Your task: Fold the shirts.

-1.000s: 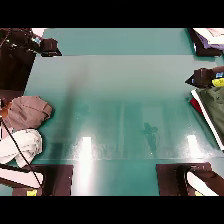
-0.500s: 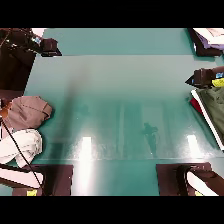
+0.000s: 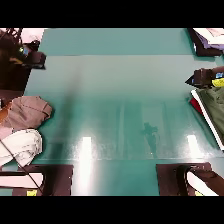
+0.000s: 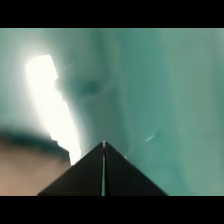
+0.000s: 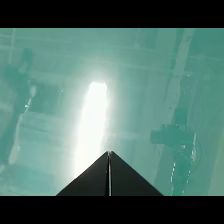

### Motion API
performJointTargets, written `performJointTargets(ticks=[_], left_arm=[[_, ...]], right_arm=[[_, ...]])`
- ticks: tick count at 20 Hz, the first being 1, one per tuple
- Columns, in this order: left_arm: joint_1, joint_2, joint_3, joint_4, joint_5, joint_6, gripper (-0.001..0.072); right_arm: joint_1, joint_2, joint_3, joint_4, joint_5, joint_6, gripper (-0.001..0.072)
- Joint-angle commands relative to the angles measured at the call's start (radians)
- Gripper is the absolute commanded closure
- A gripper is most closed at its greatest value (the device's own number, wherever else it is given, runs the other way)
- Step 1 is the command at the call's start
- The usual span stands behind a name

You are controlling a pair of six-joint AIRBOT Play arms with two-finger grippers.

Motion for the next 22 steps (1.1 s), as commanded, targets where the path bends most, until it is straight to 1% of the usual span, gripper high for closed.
performJointTargets(ticks=[1, 3, 4, 5, 6, 8, 11, 13, 15, 16, 17, 18, 20, 21, 22], left_arm=[[0.002, 0.169, -0.248, 0.202, 0.048, -0.015, 0.0682], [0.002, 0.293, -0.470, 0.292, 0.159, -0.053, 0.0681], [0.002, 0.344, -0.583, 0.344, 0.208, -0.077, 0.0561], [0.011, 0.381, -0.679, 0.375, 0.251, -0.104, 0.0229], [0.037, 0.407, -0.769, 0.386, 0.294, -0.140, 0.0092], [0.109, 0.420, -0.902, 0.378, 0.367, -0.171, 0.0091], [0.203, 0.420, -1.024, 0.313, 0.505, -0.172, 0.0090], [0.220, 0.420, -1.064, 0.291, 0.584, -0.171, 0.0091], [0.219, 0.420, -1.071, 0.279, 0.635, -0.172, 0.0092], [0.219, 0.420, -1.071, 0.270, 0.651, -0.172, 0.0112], [0.219, 0.420, -1.071, 0.262, 0.658, -0.172, 0.0358], [0.219, 0.420, -1.068, 0.250, 0.663, -0.171, 0.0690], [0.219, 0.420, -1.025, 0.199, 0.631, -0.166, 0.0682], [0.218, 0.420, -0.969, 0.151, 0.591, -0.144, 0.0683], [0.219, 0.426, -0.900, 0.085, 0.552, -0.096, 0.0683]], right_arm=[[0.001, 0.001, 0.000, 0.000, 0.000, 0.000, 0.0694], [0.001, 0.001, 0.000, 0.000, 0.000, 0.000, 0.0694], [0.001, 0.001, 0.000, 0.000, 0.000, 0.000, 0.0695], [0.001, 0.001, 0.000, 0.000, 0.000, 0.000, 0.0695], [0.001, 0.001, 0.000, 0.000, 0.001, 0.000, 0.0695], [0.001, 0.001, 0.000, 0.002, 0.003, 0.001, 0.0695], [0.001, 0.001, 0.000, 0.001, 0.010, 0.001, 0.0695], [0.001, 0.001, 0.000, 0.001, 0.010, 0.001, 0.0695], [0.001, 0.001, 0.000, 0.001, 0.010, 0.001, 0.0695], [0.001, 0.001, 0.000, 0.001, 0.009, 0.001, 0.0695], [0.001, 0.001, 0.000, 0.001, 0.009, 0.001, 0.0695], [0.001, 0.001, 0.000, 0.002, 0.010, 0.001, 0.0695], [0.001, 0.001, 0.000, 0.002, 0.006, 0.001, 0.0695], [0.001, 0.001, 0.000, 0.002, -0.002, 0.001, 0.0695], [0.001, 0.001, 0.004, 0.007, -0.013, 0.000, 0.0695]])
